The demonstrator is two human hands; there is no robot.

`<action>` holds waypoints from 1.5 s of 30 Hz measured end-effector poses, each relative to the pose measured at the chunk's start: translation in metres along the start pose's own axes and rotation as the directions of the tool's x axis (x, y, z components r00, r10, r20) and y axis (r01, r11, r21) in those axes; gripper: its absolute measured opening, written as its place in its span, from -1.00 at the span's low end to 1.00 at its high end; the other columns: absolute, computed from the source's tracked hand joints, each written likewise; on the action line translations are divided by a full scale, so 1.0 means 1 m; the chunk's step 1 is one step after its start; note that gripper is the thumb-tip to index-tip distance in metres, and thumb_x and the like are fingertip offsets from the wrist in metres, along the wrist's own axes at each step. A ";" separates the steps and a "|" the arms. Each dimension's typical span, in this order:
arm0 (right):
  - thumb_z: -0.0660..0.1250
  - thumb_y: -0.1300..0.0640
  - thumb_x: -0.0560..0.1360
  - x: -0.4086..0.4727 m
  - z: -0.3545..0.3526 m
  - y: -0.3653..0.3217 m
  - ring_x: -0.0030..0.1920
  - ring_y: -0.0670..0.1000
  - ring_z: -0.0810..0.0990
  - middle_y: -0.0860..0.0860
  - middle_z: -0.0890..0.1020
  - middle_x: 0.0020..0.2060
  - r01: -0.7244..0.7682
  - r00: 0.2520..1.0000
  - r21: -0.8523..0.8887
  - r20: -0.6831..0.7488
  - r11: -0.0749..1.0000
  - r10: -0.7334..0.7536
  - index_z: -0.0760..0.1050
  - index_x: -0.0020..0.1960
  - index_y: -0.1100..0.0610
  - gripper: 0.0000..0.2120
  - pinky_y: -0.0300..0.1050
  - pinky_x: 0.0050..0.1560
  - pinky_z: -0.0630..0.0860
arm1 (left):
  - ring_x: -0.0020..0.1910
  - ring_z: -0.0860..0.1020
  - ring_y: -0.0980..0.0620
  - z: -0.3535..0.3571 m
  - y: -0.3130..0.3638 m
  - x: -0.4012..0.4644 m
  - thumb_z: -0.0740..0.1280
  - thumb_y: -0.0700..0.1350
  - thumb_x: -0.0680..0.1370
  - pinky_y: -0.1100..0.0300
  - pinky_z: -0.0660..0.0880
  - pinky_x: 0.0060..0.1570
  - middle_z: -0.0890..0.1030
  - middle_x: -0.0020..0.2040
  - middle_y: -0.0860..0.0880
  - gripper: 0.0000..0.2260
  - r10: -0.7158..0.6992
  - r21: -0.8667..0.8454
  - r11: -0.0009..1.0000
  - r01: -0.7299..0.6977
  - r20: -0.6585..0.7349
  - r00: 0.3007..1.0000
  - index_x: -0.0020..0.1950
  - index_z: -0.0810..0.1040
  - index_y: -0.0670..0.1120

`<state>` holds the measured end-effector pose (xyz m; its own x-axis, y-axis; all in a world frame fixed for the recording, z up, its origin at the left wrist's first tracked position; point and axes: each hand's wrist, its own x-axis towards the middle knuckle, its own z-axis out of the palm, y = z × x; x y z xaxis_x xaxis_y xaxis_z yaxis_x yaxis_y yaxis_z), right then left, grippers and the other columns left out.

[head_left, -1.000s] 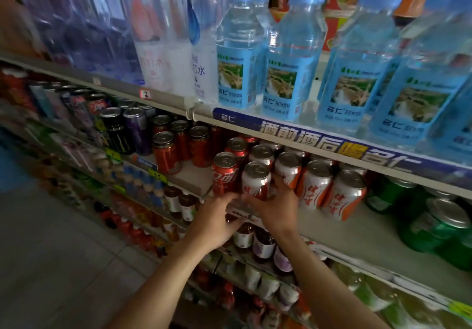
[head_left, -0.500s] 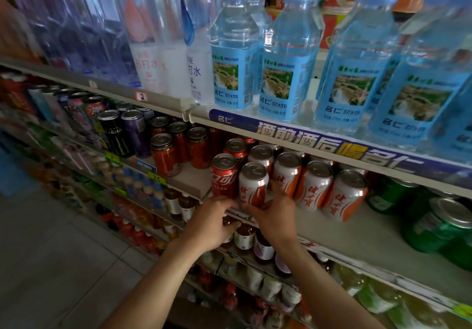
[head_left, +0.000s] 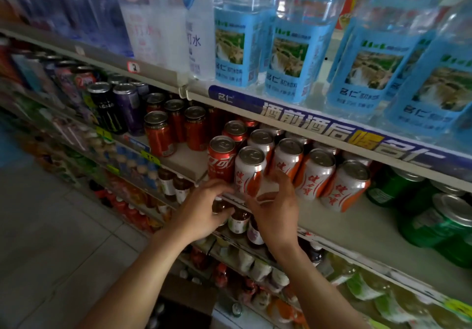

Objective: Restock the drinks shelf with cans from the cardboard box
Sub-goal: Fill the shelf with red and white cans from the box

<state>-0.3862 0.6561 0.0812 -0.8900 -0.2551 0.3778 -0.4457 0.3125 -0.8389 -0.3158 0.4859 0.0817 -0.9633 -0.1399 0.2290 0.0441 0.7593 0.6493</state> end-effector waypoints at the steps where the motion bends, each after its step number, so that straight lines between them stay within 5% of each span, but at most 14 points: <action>1: 0.55 0.05 0.40 -0.007 -0.003 -0.003 -0.18 -0.17 0.61 -0.12 0.52 0.02 0.012 0.999 0.004 -0.048 1.000 -0.011 0.36 0.23 0.05 -0.48 -0.35 -0.30 0.54 | 0.14 0.49 0.28 0.002 -0.001 -0.002 0.49 -0.09 0.44 0.45 0.41 0.11 0.52 0.12 0.21 -0.68 0.005 -0.019 1.000 -0.005 -0.018 1.000 0.17 0.58 0.08; 4: 0.53 0.14 0.43 -0.029 -0.005 -0.014 -0.29 -0.09 0.56 0.01 0.52 -0.14 0.169 0.980 0.013 -0.110 0.985 -0.167 0.41 0.05 0.04 -0.67 -0.30 -0.33 0.49 | 0.11 0.50 0.31 0.008 -0.002 -0.015 0.49 -0.19 0.44 0.47 0.41 0.10 0.52 0.13 0.13 -0.71 0.005 -0.084 0.996 -0.020 -0.183 0.983 0.15 0.60 -0.02; 6: 0.49 0.16 0.46 -0.042 0.007 -0.015 -0.32 -0.08 0.54 -0.01 0.52 -0.21 0.252 0.966 0.062 0.052 0.966 -0.255 0.45 -0.06 0.09 -0.80 -0.21 -0.35 0.48 | -0.04 0.54 0.24 0.012 -0.011 -0.030 0.46 -0.21 0.46 0.49 0.41 -0.02 0.54 0.08 0.05 -0.76 -0.091 -0.130 0.990 0.056 -0.288 0.953 0.11 0.60 -0.06; 9: 0.42 0.07 0.50 -0.069 0.051 0.004 -0.32 -0.10 0.57 -0.07 0.56 -0.26 0.158 0.879 0.112 0.437 0.981 -0.191 0.52 -0.09 0.09 -0.88 -0.20 -0.33 0.49 | -0.17 0.59 0.09 0.031 -0.061 -0.081 0.45 -0.16 0.46 0.31 0.51 -0.13 0.61 -0.11 0.02 -0.84 -0.421 -0.291 0.894 0.342 -0.281 0.862 0.02 0.61 -0.01; 13: 0.43 0.13 0.47 -0.128 0.136 0.077 -0.31 -0.14 0.59 -0.07 0.61 -0.34 -0.018 0.577 -0.021 0.816 1.000 0.028 0.54 -0.06 0.07 -0.92 -0.32 -0.29 0.49 | -0.29 0.56 0.24 0.080 -0.146 -0.190 0.43 -0.09 0.51 0.34 0.43 -0.25 0.64 -0.24 0.07 -0.96 -0.793 -0.243 0.607 0.756 -0.138 0.593 -0.10 0.59 0.00; 15: 0.39 0.19 0.46 -0.157 0.174 0.117 -0.32 -0.16 0.55 -0.09 0.55 -0.33 -0.055 0.454 -0.090 0.885 0.994 0.105 0.53 -0.05 0.08 -0.91 -0.42 -0.31 0.43 | -0.25 0.58 0.15 0.107 -0.175 -0.241 0.44 -0.18 0.50 0.27 0.43 -0.19 0.63 -0.24 0.04 -0.88 -0.878 -0.299 0.476 0.827 -0.104 0.468 -0.19 0.57 0.00; 18: 0.38 0.20 0.50 -0.221 0.237 0.191 -0.28 -0.18 0.48 -0.07 0.54 -0.24 -0.033 0.140 -0.258 0.955 0.966 0.260 0.53 0.07 0.13 -0.85 -0.49 -0.27 0.40 | -0.18 0.59 0.01 0.162 -0.220 -0.314 0.51 -0.17 0.42 0.33 0.35 -0.19 0.57 -0.22 0.00 -0.91 -0.961 -0.389 0.265 0.882 -0.036 0.273 -0.17 0.63 -0.12; 21: 0.49 0.27 0.39 -0.284 0.295 0.270 -0.26 -0.04 0.50 -0.09 0.49 -0.38 0.006 0.032 -0.310 0.950 0.951 0.310 0.55 0.03 0.20 -0.77 -0.13 -0.07 0.51 | -0.06 0.57 0.02 0.222 -0.266 -0.371 0.48 -0.04 0.42 0.37 0.35 -0.16 0.64 -0.10 -0.09 -0.76 -0.993 -0.432 0.089 0.897 0.033 0.115 -0.03 0.64 -0.17; 24: 0.50 0.20 0.41 -0.349 0.359 0.340 -0.23 -0.01 0.56 -0.09 0.53 -0.39 0.051 -0.055 -0.388 0.919 0.920 0.391 0.53 0.05 0.11 -0.74 -0.07 0.00 0.54 | -0.05 0.63 0.01 0.274 -0.322 -0.414 0.50 0.00 0.42 0.31 0.35 -0.11 0.66 -0.12 -0.04 -0.70 -0.996 -0.410 0.048 0.911 0.045 0.073 0.07 0.61 -0.10; 28: 0.47 0.22 0.43 -0.404 0.450 0.415 -0.06 0.17 0.62 0.04 0.60 -0.18 -0.039 -0.071 -0.550 0.834 0.834 0.547 0.45 0.26 0.08 -0.57 0.15 0.11 0.59 | -0.04 0.60 0.00 0.314 -0.405 -0.447 0.44 -0.02 0.48 0.25 0.38 -0.10 0.59 -0.20 0.05 -0.68 -0.996 -0.338 0.080 0.938 0.009 0.088 0.22 0.54 0.05; 31: 0.48 0.21 0.42 -0.417 0.512 0.448 0.23 0.11 0.56 0.14 0.59 0.23 0.091 0.066 -0.497 0.868 0.863 0.493 0.30 0.48 0.07 -0.31 0.06 0.30 0.47 | 0.22 0.51 -0.14 0.332 -0.455 -0.464 0.41 0.04 0.49 0.06 0.47 0.13 0.55 0.15 -0.10 -0.48 -0.999 -0.198 0.053 0.979 -0.022 0.050 0.43 0.37 0.16; 34: 0.38 0.17 0.51 -0.423 0.575 0.483 0.43 0.18 0.39 0.15 0.41 0.44 0.228 0.170 -0.518 0.855 0.824 0.491 0.16 0.55 0.09 -0.32 -0.02 0.43 0.29 | 0.29 0.44 -0.27 0.358 -0.497 -0.490 0.40 0.13 0.49 -0.05 0.45 0.20 0.32 0.37 -0.19 -0.33 -0.995 -0.074 -0.089 0.993 0.057 -0.085 0.52 0.15 0.26; 40: 0.26 0.09 0.61 -0.443 0.641 0.541 0.41 0.26 0.37 0.24 0.36 0.44 0.319 0.186 -0.553 0.833 0.770 0.521 0.04 0.58 0.10 -0.36 0.02 0.35 0.29 | 0.38 0.42 -0.12 0.406 -0.529 -0.504 0.29 -0.19 0.57 0.07 0.37 0.33 0.46 0.39 -0.07 -0.48 -0.996 -0.252 -0.017 0.968 0.090 0.006 0.49 0.31 0.13; 45: 0.18 0.04 0.64 -0.447 0.659 0.562 0.38 0.24 0.41 0.22 0.44 0.39 0.175 0.324 -0.567 0.805 0.805 0.497 0.15 0.55 0.10 -0.48 0.01 0.35 0.32 | 0.22 0.52 -0.16 0.414 -0.532 -0.498 0.30 -0.21 0.55 0.03 0.43 0.15 0.53 0.21 -0.12 -0.65 -0.999 -0.157 0.036 0.987 0.030 0.042 0.33 0.39 -0.04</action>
<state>-0.1757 0.3425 -0.8170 -0.4329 -0.6642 -0.6095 -0.5687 0.7258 -0.3871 0.0308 0.4150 -0.6783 -0.0920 -0.7448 -0.6609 -0.9077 -0.2101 0.3632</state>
